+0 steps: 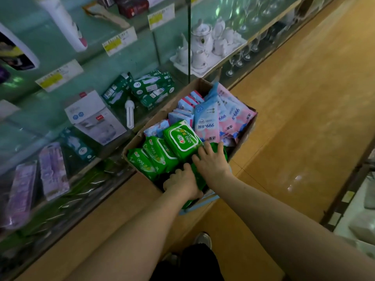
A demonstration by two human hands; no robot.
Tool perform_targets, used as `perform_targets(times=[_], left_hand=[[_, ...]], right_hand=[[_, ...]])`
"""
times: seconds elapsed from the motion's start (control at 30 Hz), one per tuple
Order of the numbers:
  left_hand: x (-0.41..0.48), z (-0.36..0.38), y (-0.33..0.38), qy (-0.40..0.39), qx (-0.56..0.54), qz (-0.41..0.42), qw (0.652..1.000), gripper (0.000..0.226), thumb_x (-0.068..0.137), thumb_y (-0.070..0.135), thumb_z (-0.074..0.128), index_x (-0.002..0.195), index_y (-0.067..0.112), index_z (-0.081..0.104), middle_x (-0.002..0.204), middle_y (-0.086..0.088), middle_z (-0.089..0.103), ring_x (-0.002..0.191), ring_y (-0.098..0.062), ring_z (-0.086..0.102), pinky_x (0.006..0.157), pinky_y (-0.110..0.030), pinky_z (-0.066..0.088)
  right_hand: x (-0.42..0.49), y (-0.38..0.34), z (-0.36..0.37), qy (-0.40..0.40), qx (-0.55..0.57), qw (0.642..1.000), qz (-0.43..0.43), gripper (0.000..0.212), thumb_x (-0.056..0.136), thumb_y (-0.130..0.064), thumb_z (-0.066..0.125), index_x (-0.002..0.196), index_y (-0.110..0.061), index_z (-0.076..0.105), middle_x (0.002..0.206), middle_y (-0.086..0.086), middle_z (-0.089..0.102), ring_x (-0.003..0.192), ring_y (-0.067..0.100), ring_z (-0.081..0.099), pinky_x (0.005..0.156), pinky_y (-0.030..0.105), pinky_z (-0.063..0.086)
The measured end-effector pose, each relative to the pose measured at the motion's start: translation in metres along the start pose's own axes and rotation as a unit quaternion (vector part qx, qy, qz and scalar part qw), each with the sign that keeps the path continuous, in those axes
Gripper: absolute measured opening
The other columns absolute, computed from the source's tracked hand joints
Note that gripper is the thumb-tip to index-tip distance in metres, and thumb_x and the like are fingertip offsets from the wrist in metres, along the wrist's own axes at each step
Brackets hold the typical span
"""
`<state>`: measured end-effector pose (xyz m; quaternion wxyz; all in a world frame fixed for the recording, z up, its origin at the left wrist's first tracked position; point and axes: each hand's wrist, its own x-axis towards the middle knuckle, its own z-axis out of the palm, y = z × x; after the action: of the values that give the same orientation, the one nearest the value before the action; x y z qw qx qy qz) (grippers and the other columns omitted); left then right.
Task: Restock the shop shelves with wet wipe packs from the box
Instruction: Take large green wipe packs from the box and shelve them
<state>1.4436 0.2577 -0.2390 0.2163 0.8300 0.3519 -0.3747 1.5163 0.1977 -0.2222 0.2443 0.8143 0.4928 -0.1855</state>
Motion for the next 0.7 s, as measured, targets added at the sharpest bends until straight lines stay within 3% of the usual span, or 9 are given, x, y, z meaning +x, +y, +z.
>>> perform_targets(times=[0.2,0.43,0.63,0.7], left_hand=[[0.000,-0.003,0.002,0.051,0.006,0.015,0.999,0.073,0.076,0.043,0.075,0.127,0.016,0.032,0.130,-0.009,0.048,0.118,-0.031,0.052,0.079,-0.039,0.044],[-0.028,-0.067,0.009,0.082,0.119,0.071,0.987,0.071,0.074,0.045,0.074,0.127,0.019,0.035,0.119,-0.005,0.056,0.111,-0.028,0.057,0.076,-0.034,0.042],[-0.064,-0.144,0.032,0.085,0.172,0.152,0.970,0.065,0.071,0.046,0.073,0.120,0.024,0.038,0.120,-0.005,0.054,0.109,-0.028,0.055,0.087,-0.039,0.048],[-0.078,-0.169,0.046,0.117,0.199,0.187,0.955,0.070,0.068,0.047,0.074,0.124,0.026,0.039,0.119,-0.003,0.056,0.108,-0.027,0.055,0.082,-0.037,0.047]], right_hand=[[0.003,0.007,-0.005,0.018,-0.010,1.000,-0.020,0.051,0.094,-0.029,0.054,0.140,-0.017,0.036,0.146,0.012,0.032,0.139,0.034,0.021,0.111,0.062,0.015],[-0.016,0.033,-0.048,0.029,0.004,0.999,0.016,0.060,0.093,-0.027,0.055,0.145,-0.013,0.030,0.146,0.014,0.034,0.135,0.035,0.029,0.111,0.059,0.019],[-0.053,0.077,-0.100,0.062,0.025,0.995,0.077,0.068,0.085,-0.039,0.065,0.140,-0.015,0.034,0.136,0.013,0.044,0.127,0.033,0.040,0.106,0.055,0.027],[-0.069,0.093,-0.117,0.076,0.031,0.991,0.106,0.067,0.083,-0.043,0.066,0.137,-0.015,0.037,0.132,0.012,0.048,0.122,0.032,0.046,0.101,0.051,0.032]])
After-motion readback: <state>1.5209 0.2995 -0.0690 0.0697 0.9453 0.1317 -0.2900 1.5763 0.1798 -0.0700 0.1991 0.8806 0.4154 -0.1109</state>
